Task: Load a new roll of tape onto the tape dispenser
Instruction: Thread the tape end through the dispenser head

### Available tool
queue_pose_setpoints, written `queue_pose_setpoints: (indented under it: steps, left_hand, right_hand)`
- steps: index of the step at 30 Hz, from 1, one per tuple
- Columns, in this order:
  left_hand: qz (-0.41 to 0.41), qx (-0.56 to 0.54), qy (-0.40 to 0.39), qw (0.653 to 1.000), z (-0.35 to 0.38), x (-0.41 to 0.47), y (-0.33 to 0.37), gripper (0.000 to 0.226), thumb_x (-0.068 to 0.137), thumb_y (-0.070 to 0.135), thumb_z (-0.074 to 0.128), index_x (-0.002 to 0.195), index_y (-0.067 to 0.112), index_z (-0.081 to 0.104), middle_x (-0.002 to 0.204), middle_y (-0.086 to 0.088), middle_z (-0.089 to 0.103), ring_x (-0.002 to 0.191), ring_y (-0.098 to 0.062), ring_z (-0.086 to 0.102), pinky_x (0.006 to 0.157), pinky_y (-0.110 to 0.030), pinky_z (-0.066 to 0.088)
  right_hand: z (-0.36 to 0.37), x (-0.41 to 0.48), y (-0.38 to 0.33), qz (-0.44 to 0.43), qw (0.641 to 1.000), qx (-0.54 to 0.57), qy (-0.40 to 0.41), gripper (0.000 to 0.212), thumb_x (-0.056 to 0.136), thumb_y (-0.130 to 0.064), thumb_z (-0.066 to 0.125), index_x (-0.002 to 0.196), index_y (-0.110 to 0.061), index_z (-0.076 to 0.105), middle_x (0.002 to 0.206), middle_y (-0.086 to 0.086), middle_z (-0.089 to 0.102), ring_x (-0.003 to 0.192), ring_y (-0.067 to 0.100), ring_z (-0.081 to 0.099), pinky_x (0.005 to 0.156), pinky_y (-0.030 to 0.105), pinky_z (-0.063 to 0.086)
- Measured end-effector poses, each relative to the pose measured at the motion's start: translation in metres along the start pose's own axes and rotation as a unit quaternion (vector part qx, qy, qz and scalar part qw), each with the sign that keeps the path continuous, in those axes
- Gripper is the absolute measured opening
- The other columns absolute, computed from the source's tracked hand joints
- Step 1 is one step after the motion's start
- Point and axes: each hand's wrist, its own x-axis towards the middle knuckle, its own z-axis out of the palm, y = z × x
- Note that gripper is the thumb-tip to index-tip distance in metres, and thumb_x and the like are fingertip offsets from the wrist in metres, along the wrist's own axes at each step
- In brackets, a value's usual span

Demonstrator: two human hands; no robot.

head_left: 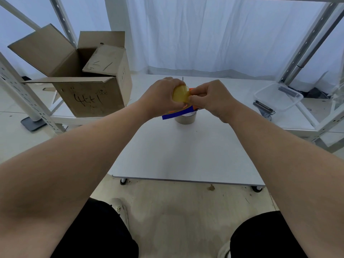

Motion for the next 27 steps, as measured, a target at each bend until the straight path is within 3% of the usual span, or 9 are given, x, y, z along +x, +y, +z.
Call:
queue_pose_setpoints:
  steps: [4,6,9,16,22,27]
  left_hand:
    - [-0.001,-0.002,-0.006,1.0,0.0,-0.001,0.003,0.058,0.076,0.037,0.071,0.126,0.018,0.051,0.122,-0.003,0.059,0.108,-0.017,0.052,0.078,-0.023,0.035]
    - [-0.001,-0.004,-0.007,1.0,0.0,-0.001,0.003,0.057,0.076,0.037,0.071,0.126,0.018,0.051,0.122,-0.003,0.059,0.109,-0.017,0.053,0.078,-0.023,0.036]
    - [-0.006,-0.006,-0.004,1.0,-0.003,-0.001,0.001,0.057,0.078,0.037,0.07,0.128,0.016,0.05,0.125,-0.003,0.058,0.11,-0.019,0.053,0.078,-0.023,0.037]
    - [-0.013,-0.002,-0.01,1.0,-0.002,-0.001,-0.001,0.06,0.078,0.038,0.07,0.13,0.016,0.047,0.127,-0.003,0.056,0.112,-0.019,0.052,0.079,-0.023,0.036]
    - [-0.037,0.02,0.007,0.999,0.004,0.002,0.0,0.057,0.076,0.039,0.07,0.124,0.015,0.051,0.121,-0.005,0.06,0.108,-0.019,0.054,0.078,-0.024,0.036]
    - [-0.026,0.033,-0.006,0.999,0.004,0.0,0.0,0.057,0.077,0.04,0.07,0.124,0.015,0.052,0.12,-0.005,0.061,0.106,-0.018,0.055,0.077,-0.024,0.036]
  right_hand:
    - [-0.001,0.002,0.005,-0.002,0.998,-0.021,0.051,0.027,0.079,0.002,0.054,0.098,-0.001,0.073,0.097,0.016,0.072,0.093,0.029,0.068,0.084,0.048,0.057]
    - [-0.003,-0.001,0.005,0.011,1.0,0.014,0.022,0.019,0.082,-0.006,0.061,0.095,-0.002,0.074,0.097,0.015,0.072,0.093,0.027,0.069,0.085,0.047,0.057]
    - [-0.002,-0.002,0.003,0.006,0.999,0.033,-0.005,0.025,0.08,-0.021,0.073,0.098,-0.003,0.074,0.097,0.012,0.073,0.093,0.022,0.07,0.088,0.044,0.057]
    - [-0.001,0.001,0.004,0.01,0.999,0.03,0.0,0.023,0.082,-0.018,0.071,0.1,-0.003,0.074,0.101,0.012,0.072,0.097,0.024,0.068,0.09,0.046,0.056]
    - [0.006,0.004,-0.009,-0.028,0.996,-0.078,0.043,0.02,0.08,-0.014,0.066,0.092,-0.002,0.076,0.091,0.014,0.073,0.091,0.024,0.067,0.085,0.041,0.056]
    - [0.005,0.002,-0.008,-0.033,0.994,-0.093,0.04,0.018,0.078,-0.012,0.066,0.091,-0.003,0.076,0.09,0.012,0.073,0.089,0.022,0.067,0.081,0.034,0.055]
